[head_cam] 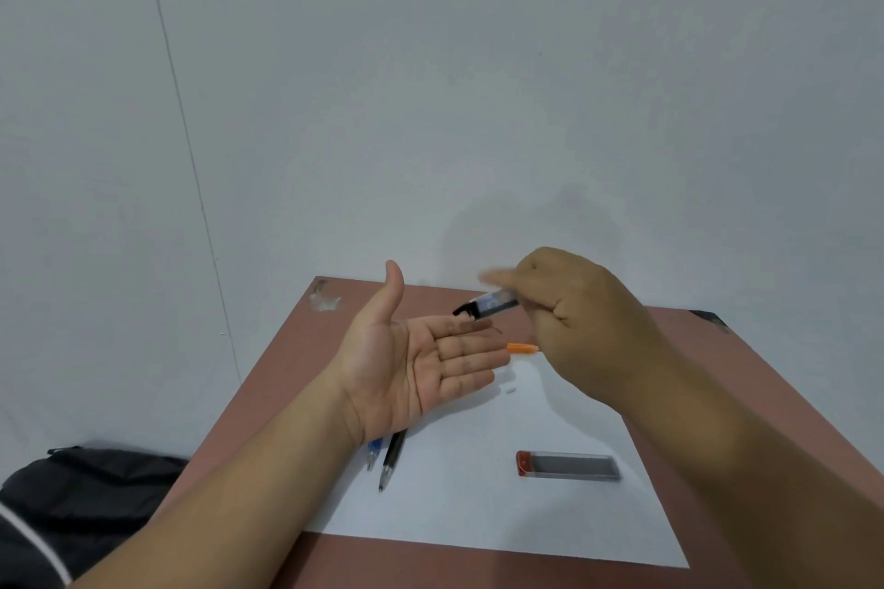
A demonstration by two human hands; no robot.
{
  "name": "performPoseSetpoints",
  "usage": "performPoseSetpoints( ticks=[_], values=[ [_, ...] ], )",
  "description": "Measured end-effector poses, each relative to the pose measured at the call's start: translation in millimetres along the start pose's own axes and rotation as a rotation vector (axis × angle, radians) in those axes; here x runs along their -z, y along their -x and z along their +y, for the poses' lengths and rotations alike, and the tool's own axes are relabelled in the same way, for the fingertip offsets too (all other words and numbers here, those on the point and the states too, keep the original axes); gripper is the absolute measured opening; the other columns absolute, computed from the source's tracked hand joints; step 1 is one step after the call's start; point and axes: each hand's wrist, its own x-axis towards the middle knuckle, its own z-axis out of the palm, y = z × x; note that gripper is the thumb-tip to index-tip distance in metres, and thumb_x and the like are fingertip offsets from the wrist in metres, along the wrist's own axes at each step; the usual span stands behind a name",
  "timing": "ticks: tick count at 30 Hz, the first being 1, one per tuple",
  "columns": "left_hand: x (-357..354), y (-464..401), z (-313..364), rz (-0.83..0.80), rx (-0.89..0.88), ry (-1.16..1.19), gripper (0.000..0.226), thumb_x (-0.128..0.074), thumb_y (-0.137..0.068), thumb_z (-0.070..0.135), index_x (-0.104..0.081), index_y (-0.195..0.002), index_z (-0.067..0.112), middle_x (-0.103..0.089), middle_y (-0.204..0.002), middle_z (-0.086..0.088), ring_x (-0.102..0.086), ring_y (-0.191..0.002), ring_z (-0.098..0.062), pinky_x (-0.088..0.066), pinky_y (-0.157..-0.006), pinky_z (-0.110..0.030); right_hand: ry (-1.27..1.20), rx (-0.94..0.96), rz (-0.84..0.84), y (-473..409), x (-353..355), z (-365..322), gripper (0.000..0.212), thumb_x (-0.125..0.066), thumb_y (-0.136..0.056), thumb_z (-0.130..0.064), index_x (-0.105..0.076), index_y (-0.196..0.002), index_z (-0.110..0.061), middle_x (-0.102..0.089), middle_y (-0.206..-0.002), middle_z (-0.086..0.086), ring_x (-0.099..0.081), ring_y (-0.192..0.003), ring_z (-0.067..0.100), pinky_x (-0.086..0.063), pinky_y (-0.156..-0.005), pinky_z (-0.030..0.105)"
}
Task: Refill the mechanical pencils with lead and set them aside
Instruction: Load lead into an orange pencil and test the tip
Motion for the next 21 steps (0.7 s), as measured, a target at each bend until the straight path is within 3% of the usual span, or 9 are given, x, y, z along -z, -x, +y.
performPoseSetpoints(
  ticks=[2, 6, 8, 10, 12, 13, 16, 19, 21],
  values=[
    [-0.5, 0.2, 0.0, 0.0, 0.001, 0.012, 0.117, -0.038, -0.079, 0.088, -0.043, -0.142, -0.011, -0.051, -0.141, -0.034, -0.052, -0.131, -0.047, -0.036, -0.115, -0.052, -0.032, -0.045, 0.026, -2.0, 1.8, 0.3, 0.069, -0.04, -0.101, -0.008, -0.032, -0.151, -0.054, -0.055, -0.089, -0.01, -0.054, -0.081, 0.014, -0.048, -0.068, 0.029],
    [0.2, 0.3, 0.1, 0.005, 0.001, 0.005, 0.118, -0.038, -0.079, 0.088, -0.043, -0.142, -0.01, -0.051, -0.142, -0.034, -0.052, -0.132, -0.047, -0.037, -0.116, -0.052, 0.026, -0.004, -0.018, -0.9, 0.4, 2.6, 0.055, -0.038, -0.09, -0.007, -0.07, -0.126, -0.033, -0.06, -0.093, -0.012, -0.06, -0.089, 0.018, -0.05, -0.071, 0.034],
    [-0.6, 0.7, 0.3, 0.006, 0.004, 0.019, 0.118, -0.04, -0.079, 0.088, -0.042, -0.143, -0.011, -0.049, -0.142, -0.034, -0.051, -0.132, -0.048, -0.035, -0.116, -0.052, 0.007, -0.038, 0.001, -0.5, 0.9, 0.6, 0.064, -0.041, -0.097, -0.004, -0.052, -0.142, -0.047, -0.057, -0.09, -0.013, -0.055, -0.084, 0.013, -0.049, -0.07, 0.032],
    [-1.6, 1.2, 0.6, 0.007, 0.002, 0.02, 0.117, -0.039, -0.079, 0.088, -0.043, -0.142, -0.011, -0.05, -0.142, -0.034, -0.051, -0.132, -0.047, -0.036, -0.115, -0.052, -0.012, -0.036, 0.01, -1.1, 2.5, 1.5, 0.065, -0.04, -0.098, -0.007, -0.045, -0.132, -0.062, -0.053, -0.085, -0.014, -0.053, -0.078, 0.01, -0.044, -0.064, 0.03],
    [-2.1, 1.6, 0.9, 0.002, 0.003, 0.016, 0.117, -0.038, -0.079, 0.088, -0.044, -0.143, -0.01, -0.05, -0.142, -0.033, -0.051, -0.132, -0.047, -0.036, -0.115, -0.051, 0.001, -0.001, 0.007, -1.2, 1.9, 2.8, 0.055, -0.039, -0.09, -0.008, -0.068, -0.109, -0.051, -0.054, -0.085, -0.017, -0.057, -0.081, 0.012, -0.047, -0.066, 0.034],
    [-2.2, 1.5, 1.0, 0.003, 0.004, 0.017, 0.117, -0.039, -0.079, 0.088, -0.044, -0.143, -0.01, -0.05, -0.142, -0.033, -0.051, -0.132, -0.047, -0.036, -0.115, -0.051, 0.0, 0.003, 0.013, -0.7, 0.9, 2.5, 0.053, -0.04, -0.09, -0.008, -0.072, -0.116, -0.042, -0.057, -0.088, -0.015, -0.058, -0.084, 0.014, -0.05, -0.07, 0.036],
    [-2.3, 1.1, 0.6, 0.01, 0.012, 0.027, 0.117, -0.039, -0.079, 0.088, -0.043, -0.143, -0.01, -0.051, -0.142, -0.033, -0.052, -0.132, -0.046, -0.036, -0.115, -0.052, -0.043, -0.054, 0.053, -0.3, 0.0, 3.5, 0.063, -0.043, -0.098, -0.006, -0.048, -0.146, -0.047, -0.057, -0.09, -0.01, -0.054, -0.083, 0.012, -0.049, -0.073, 0.029],
    [-2.2, 1.0, 0.2, 0.017, 0.006, 0.013, 0.117, -0.038, -0.078, 0.089, -0.045, -0.143, -0.008, -0.051, -0.142, -0.032, -0.052, -0.132, -0.046, -0.035, -0.116, -0.052, -0.031, -0.003, 0.074, 0.7, -3.7, 8.2, 0.05, -0.045, -0.089, -0.002, -0.076, -0.115, -0.032, -0.063, -0.091, -0.011, -0.059, -0.086, 0.012, -0.054, -0.074, 0.038],
    [-2.3, 0.9, -0.5, 0.036, -0.013, -0.007, 0.114, -0.038, -0.079, 0.088, -0.046, -0.141, -0.007, -0.053, -0.14, -0.032, -0.054, -0.13, -0.046, -0.035, -0.116, -0.052, -0.044, 0.005, 0.133, 2.4, -9.3, 11.7, 0.045, -0.047, -0.092, -0.002, -0.075, -0.118, -0.025, -0.061, -0.088, -0.011, -0.058, -0.083, 0.011, -0.053, -0.072, 0.036]
  ],
)
